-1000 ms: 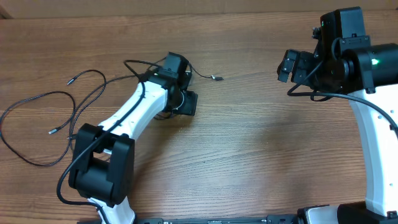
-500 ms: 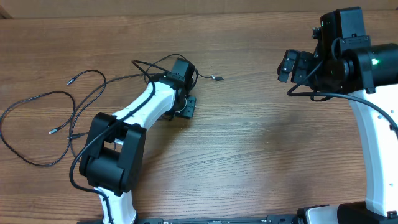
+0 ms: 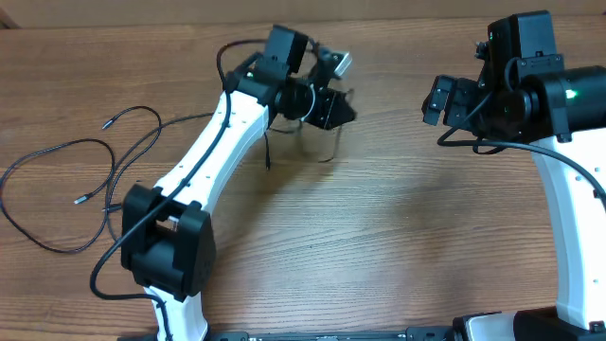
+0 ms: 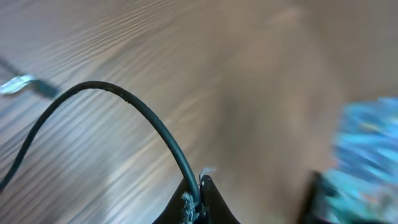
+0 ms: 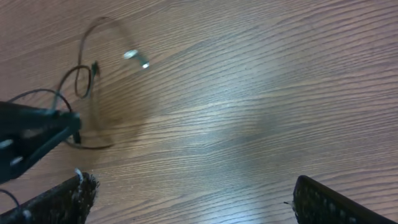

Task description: Untangle cables

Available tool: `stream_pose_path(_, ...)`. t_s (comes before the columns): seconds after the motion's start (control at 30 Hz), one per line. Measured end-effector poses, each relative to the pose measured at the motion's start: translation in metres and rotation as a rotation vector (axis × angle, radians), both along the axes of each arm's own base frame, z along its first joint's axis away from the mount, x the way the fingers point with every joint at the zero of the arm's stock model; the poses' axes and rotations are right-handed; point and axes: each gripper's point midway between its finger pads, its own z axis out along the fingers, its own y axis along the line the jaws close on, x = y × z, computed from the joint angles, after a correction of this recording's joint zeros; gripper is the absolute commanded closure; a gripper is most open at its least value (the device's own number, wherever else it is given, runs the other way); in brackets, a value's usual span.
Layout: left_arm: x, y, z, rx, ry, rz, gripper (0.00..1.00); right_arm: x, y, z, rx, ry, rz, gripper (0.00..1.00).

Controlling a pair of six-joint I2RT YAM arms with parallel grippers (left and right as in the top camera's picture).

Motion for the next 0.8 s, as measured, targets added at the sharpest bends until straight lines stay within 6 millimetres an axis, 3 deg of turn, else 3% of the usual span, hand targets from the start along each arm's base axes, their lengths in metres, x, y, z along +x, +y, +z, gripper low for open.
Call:
stream_pose_path(0.07,-0.008,-0.005,0.013,-0.031,-0.02,-0.046,0.46,0.0,0.0,0.0,0.0,0.0,0.0,0.0)
stream_pose_path(0.2,-0.019,0.013,-0.013,0.124,0.049,-0.002,0.48,0.0,0.0,0.0,0.0,0.0,0.0,0.0)
stream_pose_path(0.3,-0.007,0.045,-0.038,0.338,0.025,0.11,0.48,0.0,0.0,0.0,0.0,0.0,0.001,0.0)
stream_pose_path(0.47,0.015,0.092,-0.055,0.58,-0.003,0.342,0.48,0.0,0.0,0.0,0.0,0.0,0.0,0.0)
stream_pose_path(0.8,0.008,0.133,-0.098,0.768,0.031,0.476,0.41,0.0,0.0,0.0,0.0,0.0,0.0,0.0)
